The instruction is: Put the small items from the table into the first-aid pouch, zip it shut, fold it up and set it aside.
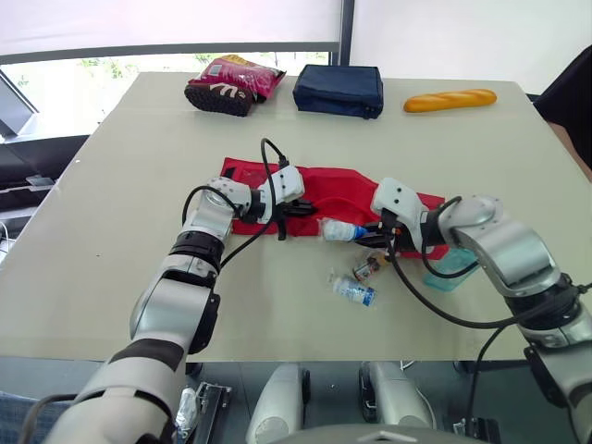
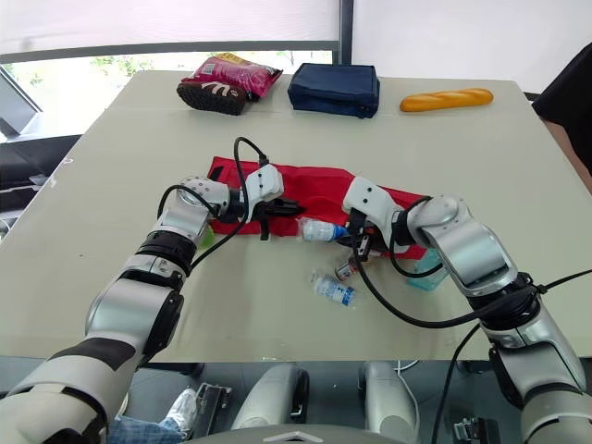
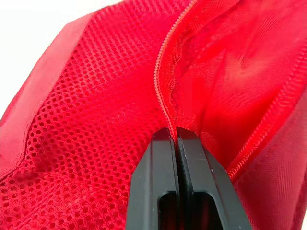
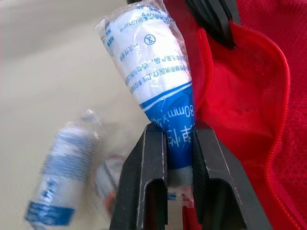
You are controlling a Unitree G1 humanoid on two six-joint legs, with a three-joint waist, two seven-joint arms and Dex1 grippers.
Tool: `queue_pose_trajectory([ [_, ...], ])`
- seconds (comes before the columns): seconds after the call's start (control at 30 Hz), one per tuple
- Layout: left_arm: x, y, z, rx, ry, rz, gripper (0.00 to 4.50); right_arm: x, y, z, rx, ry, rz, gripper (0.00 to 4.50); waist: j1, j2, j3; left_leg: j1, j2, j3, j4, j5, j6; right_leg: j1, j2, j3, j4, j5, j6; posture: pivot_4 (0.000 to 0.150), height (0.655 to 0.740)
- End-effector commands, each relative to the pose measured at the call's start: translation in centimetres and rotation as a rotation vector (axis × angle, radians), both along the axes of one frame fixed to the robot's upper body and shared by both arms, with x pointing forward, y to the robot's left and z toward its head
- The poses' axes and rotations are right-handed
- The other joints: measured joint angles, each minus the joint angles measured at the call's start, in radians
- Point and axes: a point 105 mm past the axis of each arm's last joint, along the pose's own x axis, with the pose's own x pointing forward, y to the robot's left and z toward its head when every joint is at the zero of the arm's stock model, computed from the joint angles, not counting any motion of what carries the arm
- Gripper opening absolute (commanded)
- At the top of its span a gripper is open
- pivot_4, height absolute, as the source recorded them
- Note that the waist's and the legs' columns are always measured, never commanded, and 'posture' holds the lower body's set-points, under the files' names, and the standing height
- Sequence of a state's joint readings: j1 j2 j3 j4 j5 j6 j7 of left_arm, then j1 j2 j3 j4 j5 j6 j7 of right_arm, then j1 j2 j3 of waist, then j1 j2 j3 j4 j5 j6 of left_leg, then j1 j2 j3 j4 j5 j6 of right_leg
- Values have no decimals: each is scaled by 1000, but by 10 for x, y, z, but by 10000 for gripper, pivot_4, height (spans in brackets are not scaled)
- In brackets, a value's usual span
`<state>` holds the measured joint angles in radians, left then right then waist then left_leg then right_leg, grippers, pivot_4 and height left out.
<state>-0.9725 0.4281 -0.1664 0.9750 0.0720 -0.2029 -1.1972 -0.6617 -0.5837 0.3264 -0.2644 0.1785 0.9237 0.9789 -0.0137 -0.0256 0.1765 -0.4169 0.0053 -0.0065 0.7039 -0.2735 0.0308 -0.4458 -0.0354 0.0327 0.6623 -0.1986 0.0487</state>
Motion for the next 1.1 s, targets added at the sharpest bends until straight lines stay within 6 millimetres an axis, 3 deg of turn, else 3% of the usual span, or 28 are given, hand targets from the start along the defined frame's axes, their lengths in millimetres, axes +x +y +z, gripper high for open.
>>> queue_pose_trajectory([
  [0.03,3,-3,13,-27,-38,-6,0,1,0,14,23,-64,26,855,-1,0,0,0,0,0,0,0,0,0,0,0,0,0,0,1500,7105],
  [0.47,3,-1,14,-27,-42,1,0,5,-6,3,-28,-98,56,855,-1,0,0,0,0,1,0,0,0,0,0,0,0,0,0,1500,7105],
  [0.7,3,-1,13,-29,-40,2,0,6,-9,0,-53,-117,65,32085,-1,0,0,0,0,1,0,0,0,0,0,0,0,0,0,1500,7105],
  [1.1,2,1,11,-29,-36,5,0,-2,-6,-5,-106,-118,144,32085,-1,0,0,0,0,1,0,0,0,0,0,0,0,0,0,1500,7105],
])
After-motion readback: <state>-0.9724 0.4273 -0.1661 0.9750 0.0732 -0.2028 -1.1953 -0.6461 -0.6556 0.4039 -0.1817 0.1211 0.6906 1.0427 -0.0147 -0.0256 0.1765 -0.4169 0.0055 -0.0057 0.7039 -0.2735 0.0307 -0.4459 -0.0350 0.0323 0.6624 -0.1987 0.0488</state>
